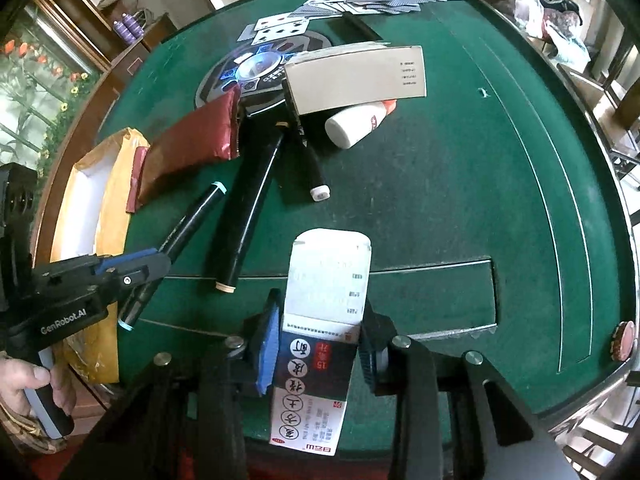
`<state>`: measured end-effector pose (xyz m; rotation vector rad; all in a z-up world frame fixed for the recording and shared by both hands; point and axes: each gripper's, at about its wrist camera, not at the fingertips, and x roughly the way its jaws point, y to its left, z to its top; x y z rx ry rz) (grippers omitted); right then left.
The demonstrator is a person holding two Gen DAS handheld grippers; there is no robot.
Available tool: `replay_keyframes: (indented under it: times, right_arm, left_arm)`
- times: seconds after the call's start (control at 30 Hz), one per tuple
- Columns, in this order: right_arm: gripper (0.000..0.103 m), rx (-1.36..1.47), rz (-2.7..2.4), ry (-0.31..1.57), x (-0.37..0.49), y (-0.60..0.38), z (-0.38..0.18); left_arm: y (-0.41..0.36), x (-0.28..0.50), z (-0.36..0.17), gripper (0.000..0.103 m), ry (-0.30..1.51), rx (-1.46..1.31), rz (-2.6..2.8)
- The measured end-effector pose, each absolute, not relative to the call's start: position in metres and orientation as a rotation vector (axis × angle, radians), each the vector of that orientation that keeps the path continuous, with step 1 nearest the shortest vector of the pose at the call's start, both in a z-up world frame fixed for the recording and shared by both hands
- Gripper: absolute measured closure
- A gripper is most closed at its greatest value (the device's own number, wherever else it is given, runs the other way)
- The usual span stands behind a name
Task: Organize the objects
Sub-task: 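Grasp the black marker with the left tool while the right tool lifts the medicine box, then hold the black marker in the left tool while the right tool holds the medicine box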
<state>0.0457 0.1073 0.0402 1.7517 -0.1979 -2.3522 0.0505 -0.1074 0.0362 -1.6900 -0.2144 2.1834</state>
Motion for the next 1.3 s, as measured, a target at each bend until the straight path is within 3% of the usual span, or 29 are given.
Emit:
replay_keyframes:
  times: [0.57,0.67,0.73,0.87,0.93,1.3]
  right_arm:
    - [0.064,1.860,-2.242,-0.206,0.063,0.106,0.012]
    - [0.054,1.882,-2.240,-0.204,0.067,0.109,0.012]
    - [0.053,1.891,-2.236,-0.201,0.071,0.110,0.012]
    - [0.054,1.904,-2.241,-0.140,0.075,0.106,0.012]
    - [0.070,1.909,-2.258,-0.078,0.076,0.103,0.012]
    - [0.070,1.826,-2.303,-0.132,0.068,0.108,0.026]
  left_arm:
    - [-0.096,0.045,0.024,0.089,-0.142,-1.779,2.176]
    - [-0.092,0.044,0.025,0.089,-0.112,-1.784,2.182]
    - [-0.092,0.045,0.025,0.089,-0.103,-1.781,2.188]
    - [-0.094,0.044,0.026,0.089,-0.076,-1.783,2.188]
    - [-0.094,0.044,0.027,0.089,-0.070,-1.779,2.189]
    - [-0.115,0.052,0.043,0.089,-0.232,-1.722,2.206]
